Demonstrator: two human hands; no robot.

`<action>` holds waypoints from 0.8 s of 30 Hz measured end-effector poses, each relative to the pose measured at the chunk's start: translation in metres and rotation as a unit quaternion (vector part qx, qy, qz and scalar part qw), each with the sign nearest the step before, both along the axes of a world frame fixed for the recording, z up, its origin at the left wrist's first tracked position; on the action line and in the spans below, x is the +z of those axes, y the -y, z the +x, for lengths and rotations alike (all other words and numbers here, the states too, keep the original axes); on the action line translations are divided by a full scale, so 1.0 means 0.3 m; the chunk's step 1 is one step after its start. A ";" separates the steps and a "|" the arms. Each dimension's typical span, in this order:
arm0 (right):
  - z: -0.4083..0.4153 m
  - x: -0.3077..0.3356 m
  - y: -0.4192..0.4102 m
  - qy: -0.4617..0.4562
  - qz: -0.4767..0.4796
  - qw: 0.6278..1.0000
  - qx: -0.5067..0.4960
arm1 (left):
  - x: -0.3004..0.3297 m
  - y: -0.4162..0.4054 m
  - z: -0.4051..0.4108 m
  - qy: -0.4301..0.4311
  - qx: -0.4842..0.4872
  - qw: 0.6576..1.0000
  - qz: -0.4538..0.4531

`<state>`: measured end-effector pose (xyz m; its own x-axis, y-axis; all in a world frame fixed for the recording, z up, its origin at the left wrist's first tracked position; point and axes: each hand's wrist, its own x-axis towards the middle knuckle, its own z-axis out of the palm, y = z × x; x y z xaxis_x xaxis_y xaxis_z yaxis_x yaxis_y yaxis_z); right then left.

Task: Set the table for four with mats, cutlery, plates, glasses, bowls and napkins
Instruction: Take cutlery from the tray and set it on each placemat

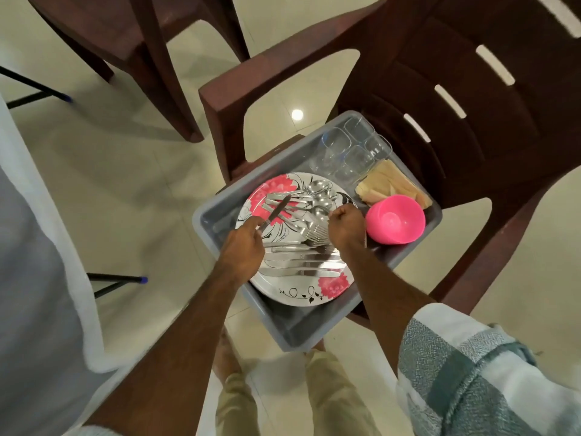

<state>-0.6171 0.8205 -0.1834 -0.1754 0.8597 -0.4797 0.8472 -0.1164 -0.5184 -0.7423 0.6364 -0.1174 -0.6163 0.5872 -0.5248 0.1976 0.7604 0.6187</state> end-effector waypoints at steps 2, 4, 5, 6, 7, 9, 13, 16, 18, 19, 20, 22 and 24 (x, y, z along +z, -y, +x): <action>0.020 0.026 0.004 -0.016 0.016 0.999 0.045 | 0.012 -0.027 -0.004 -0.022 -0.017 0.999 -0.020; 0.036 0.065 -0.007 -0.030 0.029 0.996 0.082 | 0.029 -0.056 -0.010 -0.039 -0.018 0.999 -0.027; 0.046 0.080 -0.017 -0.039 0.043 0.993 0.102 | 0.036 -0.069 -0.014 -0.052 -0.015 0.998 -0.022; 0.054 0.100 -0.027 -0.048 0.056 0.990 0.121 | 0.036 -0.081 -0.020 -0.073 -0.019 0.997 -0.016; 0.060 0.113 -0.040 -0.057 0.069 0.986 0.142 | 0.036 -0.093 -0.025 -0.096 -0.032 0.995 -0.018; 0.054 0.139 -0.063 -0.071 0.080 0.976 0.191 | 0.042 -0.112 -0.030 -0.121 -0.064 0.990 -0.028; -0.010 0.169 -0.055 -0.088 0.047 0.966 0.239 | 0.045 -0.118 -0.010 -0.020 -0.082 0.996 -0.022; -0.076 0.173 -0.023 -0.102 0.022 0.970 0.221 | 0.026 -0.095 0.022 0.129 0.016 0.991 -0.007; -0.110 0.168 0.000 -0.108 0.001 0.971 0.215 | 0.017 -0.079 0.039 0.220 0.113 0.969 0.002; -0.120 0.155 0.010 -0.115 -0.013 0.971 0.209 | 0.019 -0.072 0.043 0.233 0.142 0.962 -0.002; -0.126 0.153 0.023 -0.122 -0.020 0.972 0.202 | 0.021 -0.064 0.045 0.238 0.167 0.957 -0.004; -0.126 0.130 0.039 -0.108 0.010 0.974 0.198 | 0.026 -0.047 0.039 0.229 0.210 0.951 -0.005; -0.114 0.092 0.048 -0.055 0.036 0.969 0.237 | 0.032 -0.031 0.024 0.231 0.243 0.942 0.000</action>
<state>-0.6513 0.8060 -0.1560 -0.6049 0.7011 -0.3775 0.7361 0.3114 -0.6010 -0.7352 0.6456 -0.1077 -0.5179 0.2943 -0.8032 -0.4645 0.6917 0.5530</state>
